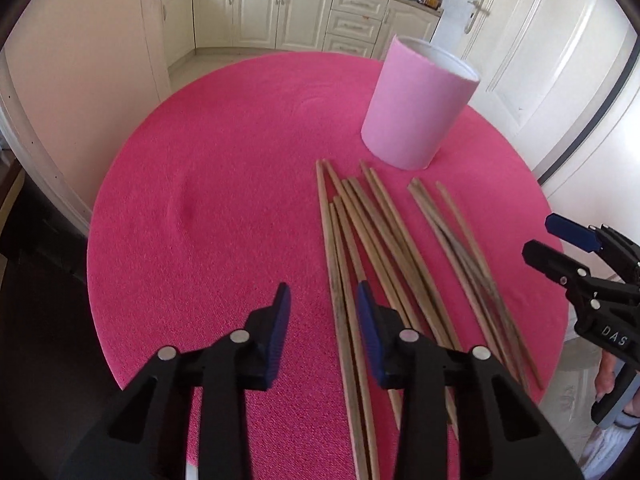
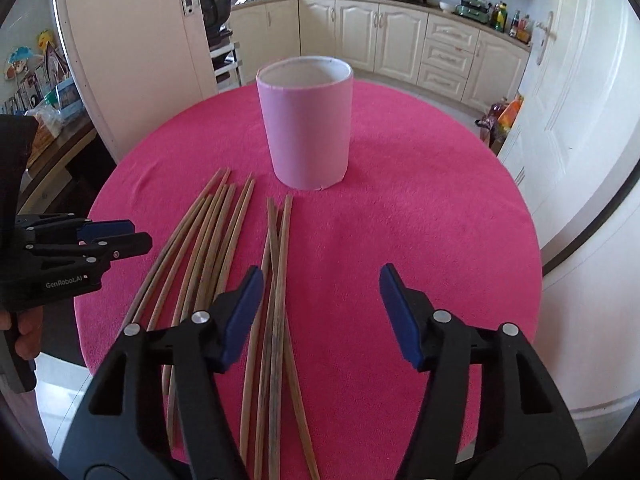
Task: Organize utensils
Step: 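Lower both tools toward the wooden chopstick pile, fingers open, then close the left tool on one chopstick while the right tool closes on another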
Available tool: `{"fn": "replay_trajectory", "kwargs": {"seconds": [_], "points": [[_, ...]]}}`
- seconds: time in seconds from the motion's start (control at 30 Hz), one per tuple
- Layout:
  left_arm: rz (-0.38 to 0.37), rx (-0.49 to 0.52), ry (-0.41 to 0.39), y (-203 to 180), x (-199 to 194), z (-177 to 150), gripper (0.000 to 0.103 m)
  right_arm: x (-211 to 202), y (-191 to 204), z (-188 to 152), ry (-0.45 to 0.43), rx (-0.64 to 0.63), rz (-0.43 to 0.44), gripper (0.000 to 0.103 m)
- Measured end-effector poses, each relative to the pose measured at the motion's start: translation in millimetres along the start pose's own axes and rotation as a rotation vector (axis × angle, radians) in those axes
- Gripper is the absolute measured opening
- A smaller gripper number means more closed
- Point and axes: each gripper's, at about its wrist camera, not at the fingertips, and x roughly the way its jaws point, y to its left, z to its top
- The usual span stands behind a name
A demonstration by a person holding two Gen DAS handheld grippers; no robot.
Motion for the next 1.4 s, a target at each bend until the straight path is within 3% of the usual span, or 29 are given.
{"fn": "replay_trajectory", "kwargs": {"seconds": [0.17, 0.47, 0.7, 0.83, 0.93, 1.03, 1.17, 1.4], "points": [[0.041, 0.007, 0.055, 4, 16, -4, 0.034, 5, -3, -1, 0.041, 0.002, 0.044, 0.059], [0.056, 0.014, 0.075, 4, 20, 1, 0.034, 17, -10, 6, 0.114, 0.026, 0.099, 0.059], [0.082, 0.049, 0.095, -10, 24, 10, 0.034, 26, -7, 7, 0.162, -0.003, 0.111, 0.059], [0.06, 0.034, 0.103, -8, 27, 15, 0.034, 32, -9, 7, 0.188, -0.008, 0.106, 0.059], [0.095, 0.052, 0.104, -13, 35, 19, 0.034, 36, -12, 8, 0.205, 0.001, 0.102, 0.053], [0.124, 0.059, 0.105, -16, 37, 21, 0.029, 38, -13, 7, 0.221, 0.0, 0.098, 0.045], [0.111, 0.026, 0.096, -4, 32, 17, 0.009, 36, -15, 6, 0.237, 0.004, 0.131, 0.035], [0.043, -0.044, 0.072, 5, 20, 9, 0.006, 37, -5, 7, 0.248, -0.017, 0.165, 0.033]]}}
